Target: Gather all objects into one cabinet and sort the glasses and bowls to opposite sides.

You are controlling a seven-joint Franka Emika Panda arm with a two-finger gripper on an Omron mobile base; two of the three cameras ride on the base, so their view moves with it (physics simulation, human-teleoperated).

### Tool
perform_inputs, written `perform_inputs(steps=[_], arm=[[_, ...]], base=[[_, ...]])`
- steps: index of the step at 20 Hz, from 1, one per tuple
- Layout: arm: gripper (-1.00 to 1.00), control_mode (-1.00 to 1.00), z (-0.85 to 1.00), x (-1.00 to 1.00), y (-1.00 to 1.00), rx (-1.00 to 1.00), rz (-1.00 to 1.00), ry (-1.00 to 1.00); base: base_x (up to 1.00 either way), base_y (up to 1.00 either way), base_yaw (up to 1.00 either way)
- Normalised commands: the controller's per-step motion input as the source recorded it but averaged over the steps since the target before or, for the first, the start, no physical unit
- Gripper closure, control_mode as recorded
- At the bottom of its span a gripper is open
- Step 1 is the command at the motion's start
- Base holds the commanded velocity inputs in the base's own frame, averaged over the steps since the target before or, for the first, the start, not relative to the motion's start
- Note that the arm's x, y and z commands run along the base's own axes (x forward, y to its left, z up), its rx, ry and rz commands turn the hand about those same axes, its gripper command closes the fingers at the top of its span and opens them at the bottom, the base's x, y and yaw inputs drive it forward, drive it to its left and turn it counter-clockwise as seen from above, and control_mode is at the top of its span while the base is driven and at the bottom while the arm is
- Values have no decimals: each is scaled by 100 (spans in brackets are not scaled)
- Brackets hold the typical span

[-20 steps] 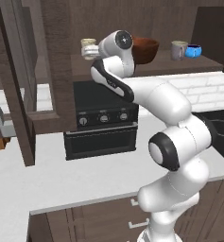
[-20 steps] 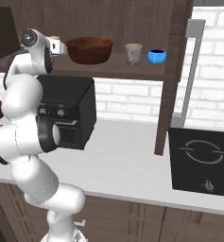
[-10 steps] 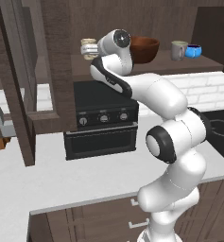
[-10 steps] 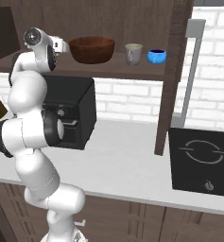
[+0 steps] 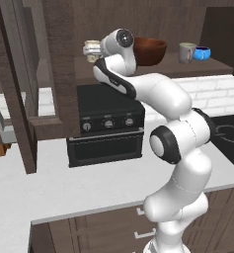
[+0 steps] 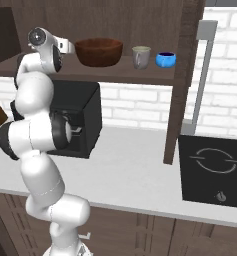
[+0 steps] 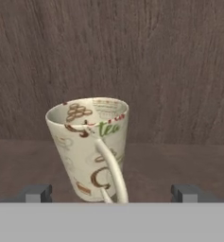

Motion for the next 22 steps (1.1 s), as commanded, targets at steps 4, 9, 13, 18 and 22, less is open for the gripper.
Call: perform_inputs(steps=[4, 9, 13, 18, 22], arm=[[-100, -100, 0, 14, 0, 0, 0, 0], [-100, -100, 0, 20, 0, 0, 0, 0], [-100, -100, 0, 18, 0, 0, 0, 0], [-100, -100, 0, 0, 0, 0, 0, 0], [-100, -100, 0, 0, 0, 0, 0, 0]], base=[[0, 0, 0], [0, 0, 0], [0, 0, 0], [0, 0, 0], [0, 0, 0]])
